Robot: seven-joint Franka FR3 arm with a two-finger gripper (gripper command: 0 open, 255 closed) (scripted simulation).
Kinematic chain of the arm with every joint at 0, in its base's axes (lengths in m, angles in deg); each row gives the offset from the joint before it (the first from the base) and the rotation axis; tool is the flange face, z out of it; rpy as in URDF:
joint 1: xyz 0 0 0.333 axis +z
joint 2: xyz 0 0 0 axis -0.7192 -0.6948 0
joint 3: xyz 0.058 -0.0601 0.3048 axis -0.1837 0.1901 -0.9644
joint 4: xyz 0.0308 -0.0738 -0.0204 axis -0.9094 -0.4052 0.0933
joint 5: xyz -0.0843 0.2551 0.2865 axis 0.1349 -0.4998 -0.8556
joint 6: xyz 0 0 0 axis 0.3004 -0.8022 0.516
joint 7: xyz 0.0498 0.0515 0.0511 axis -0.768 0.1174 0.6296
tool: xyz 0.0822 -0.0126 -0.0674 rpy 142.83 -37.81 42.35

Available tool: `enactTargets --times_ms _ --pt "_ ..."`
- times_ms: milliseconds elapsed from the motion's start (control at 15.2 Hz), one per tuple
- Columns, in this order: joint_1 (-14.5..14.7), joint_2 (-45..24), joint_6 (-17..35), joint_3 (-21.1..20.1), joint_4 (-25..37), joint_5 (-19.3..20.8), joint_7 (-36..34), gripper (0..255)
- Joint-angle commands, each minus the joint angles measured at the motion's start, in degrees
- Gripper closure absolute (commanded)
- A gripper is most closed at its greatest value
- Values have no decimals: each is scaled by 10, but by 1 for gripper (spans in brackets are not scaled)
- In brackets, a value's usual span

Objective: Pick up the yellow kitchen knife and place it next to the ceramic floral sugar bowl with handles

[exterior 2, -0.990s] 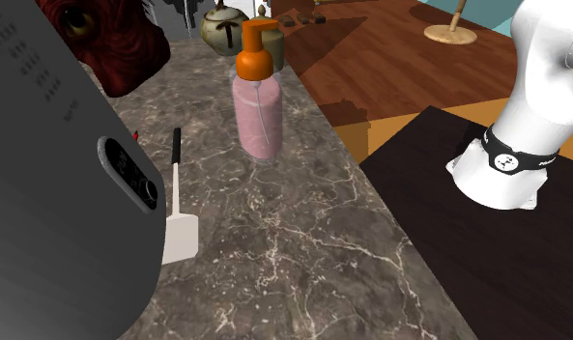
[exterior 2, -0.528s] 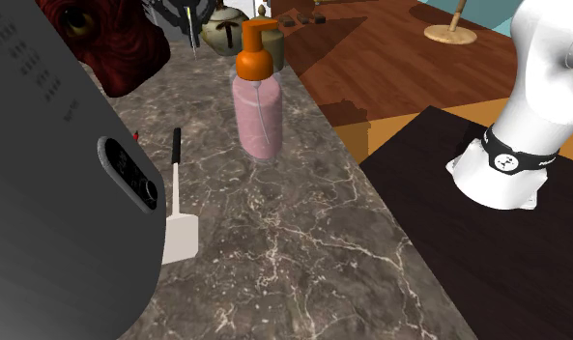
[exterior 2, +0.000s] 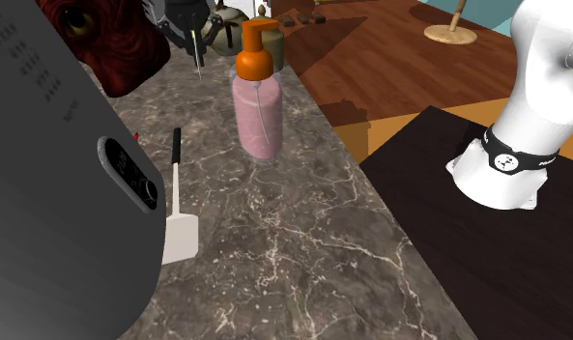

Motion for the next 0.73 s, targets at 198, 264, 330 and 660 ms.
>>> enactTargets --times_ms 198,264,330,660 --pt "-3 -14 32 -7 -20 -11 7 255" --pt "-3 -17 37 -8 -23 -13 8 255" --pt "-4 -20 43 -10 -26 -16 10 255" --pt "-5 -25 51 -12 -30 -19 12 255"
